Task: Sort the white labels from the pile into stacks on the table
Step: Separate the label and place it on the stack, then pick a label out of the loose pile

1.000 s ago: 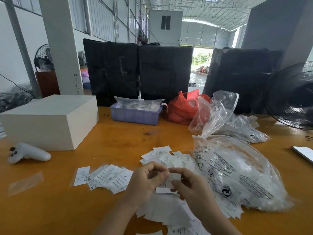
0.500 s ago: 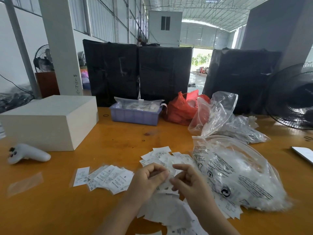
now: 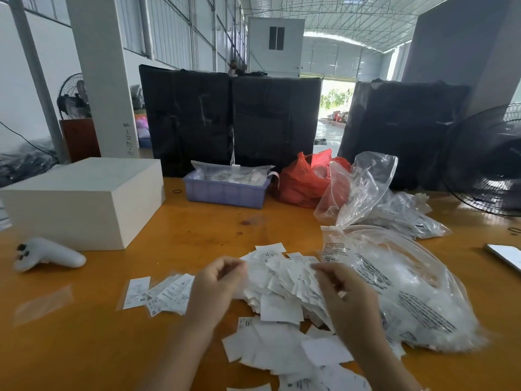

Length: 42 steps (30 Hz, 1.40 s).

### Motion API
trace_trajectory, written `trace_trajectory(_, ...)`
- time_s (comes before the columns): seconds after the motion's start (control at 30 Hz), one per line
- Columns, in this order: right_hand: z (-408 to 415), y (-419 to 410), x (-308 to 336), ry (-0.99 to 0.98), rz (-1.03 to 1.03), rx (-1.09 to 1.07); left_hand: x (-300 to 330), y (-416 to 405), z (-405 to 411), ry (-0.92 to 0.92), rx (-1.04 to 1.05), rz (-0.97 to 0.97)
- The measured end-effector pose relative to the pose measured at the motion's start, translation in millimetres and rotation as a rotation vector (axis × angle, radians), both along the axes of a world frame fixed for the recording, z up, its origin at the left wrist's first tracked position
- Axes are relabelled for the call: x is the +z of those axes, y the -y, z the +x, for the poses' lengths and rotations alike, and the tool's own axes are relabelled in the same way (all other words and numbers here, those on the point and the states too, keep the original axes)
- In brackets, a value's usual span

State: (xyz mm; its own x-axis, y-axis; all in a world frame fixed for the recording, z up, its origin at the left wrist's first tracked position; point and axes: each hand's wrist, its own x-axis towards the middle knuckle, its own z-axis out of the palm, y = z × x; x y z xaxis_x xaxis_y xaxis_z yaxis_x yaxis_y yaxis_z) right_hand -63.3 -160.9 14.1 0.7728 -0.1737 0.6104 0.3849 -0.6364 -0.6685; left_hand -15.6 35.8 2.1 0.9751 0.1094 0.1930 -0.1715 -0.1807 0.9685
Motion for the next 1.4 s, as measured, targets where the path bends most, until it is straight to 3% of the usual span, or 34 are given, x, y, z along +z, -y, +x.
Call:
trace_trajectory(0.07,6,18,6,0.097,-0.067,-0.155,1,-13,6,0.024,0.155,0.113)
trace_trajectory(0.13,13,34,8,0.064,-0.1,-0.268,-1,-24,12,0.044,0.255,0.275)
trace_trajectory(0.3,24,61,-2,-0.283,-0.186,-0.426,-13,-32,17,-0.055,0.296,0.776)
trace_trajectory(0.4,29,63,-6,-0.499,-0.288,-0.485,-18,-30,17,-0.016,0.385,0.9)
trace_trajectory(0.83,28,64,-9,-0.492,-0.452,-0.571,-19,-14,12,0.157,0.309,0.911)
trace_trajectory(1.03,30,68,-16,-0.428,-0.373,-0.559,-19,-12,11,0.201,0.277,0.932)
trace_trajectory(1.1,30,69,-16,-0.362,-0.363,-0.56,-19,-11,11,0.211,0.268,0.932)
trace_trajectory(1.2,25,64,-10,-0.106,-0.313,-0.478,-17,-8,10,0.273,0.233,0.894)
trace_trajectory(1.27,18,53,-3,0.035,-0.176,-0.349,-15,-4,8,0.35,0.152,0.745)
trace_trajectory(1.3,13,45,1,0.033,-0.014,-0.24,-14,-2,6,0.355,0.08,0.634)
trace_trajectory(1.4,-1,11,10,-0.245,0.59,0.212,-8,7,-1,0.194,-0.27,0.293)
